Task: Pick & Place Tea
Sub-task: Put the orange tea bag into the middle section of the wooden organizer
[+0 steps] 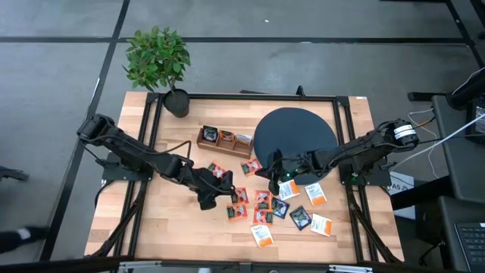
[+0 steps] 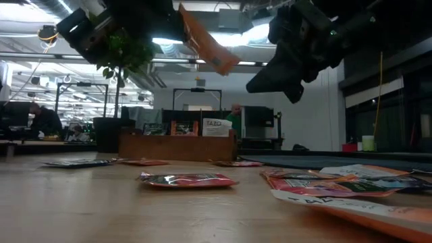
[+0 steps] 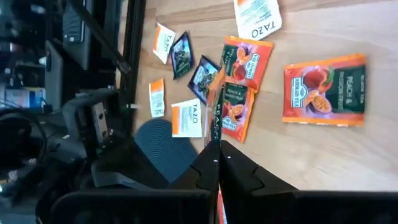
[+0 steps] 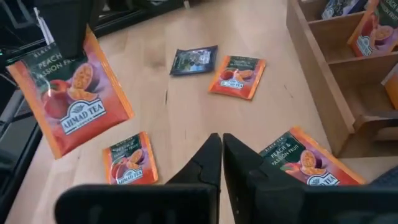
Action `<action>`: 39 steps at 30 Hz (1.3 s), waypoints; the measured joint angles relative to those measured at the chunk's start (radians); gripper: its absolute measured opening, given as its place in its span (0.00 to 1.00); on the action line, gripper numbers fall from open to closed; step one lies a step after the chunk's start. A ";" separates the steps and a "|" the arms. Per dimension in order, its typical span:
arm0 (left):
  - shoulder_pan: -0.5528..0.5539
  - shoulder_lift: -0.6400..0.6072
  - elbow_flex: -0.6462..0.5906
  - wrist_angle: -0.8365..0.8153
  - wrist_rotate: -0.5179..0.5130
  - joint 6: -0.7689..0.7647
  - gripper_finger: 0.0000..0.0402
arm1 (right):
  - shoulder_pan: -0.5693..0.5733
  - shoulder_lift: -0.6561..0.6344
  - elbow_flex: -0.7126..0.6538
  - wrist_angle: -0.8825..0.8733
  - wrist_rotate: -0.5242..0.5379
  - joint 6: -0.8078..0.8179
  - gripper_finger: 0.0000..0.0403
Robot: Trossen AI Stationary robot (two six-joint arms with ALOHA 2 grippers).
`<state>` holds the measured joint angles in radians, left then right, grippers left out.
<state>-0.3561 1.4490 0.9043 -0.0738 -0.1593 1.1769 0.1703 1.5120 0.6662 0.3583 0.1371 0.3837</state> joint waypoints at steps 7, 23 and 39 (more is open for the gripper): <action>-0.029 0.004 0.000 0.003 -0.022 0.155 0.00 | -0.034 -0.017 0.024 0.005 -0.178 -0.004 0.05; 0.032 0.019 0.000 0.048 0.000 0.393 0.00 | -0.116 -0.025 0.124 -0.058 -0.472 -0.095 0.56; 0.111 0.169 0.000 0.212 -0.073 0.635 0.00 | -0.116 -0.015 0.121 -0.174 -0.426 -0.207 0.68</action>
<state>-0.2451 1.6177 0.9043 0.1382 -0.2327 1.8123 0.0544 1.4970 0.7877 0.1844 -0.2884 0.1772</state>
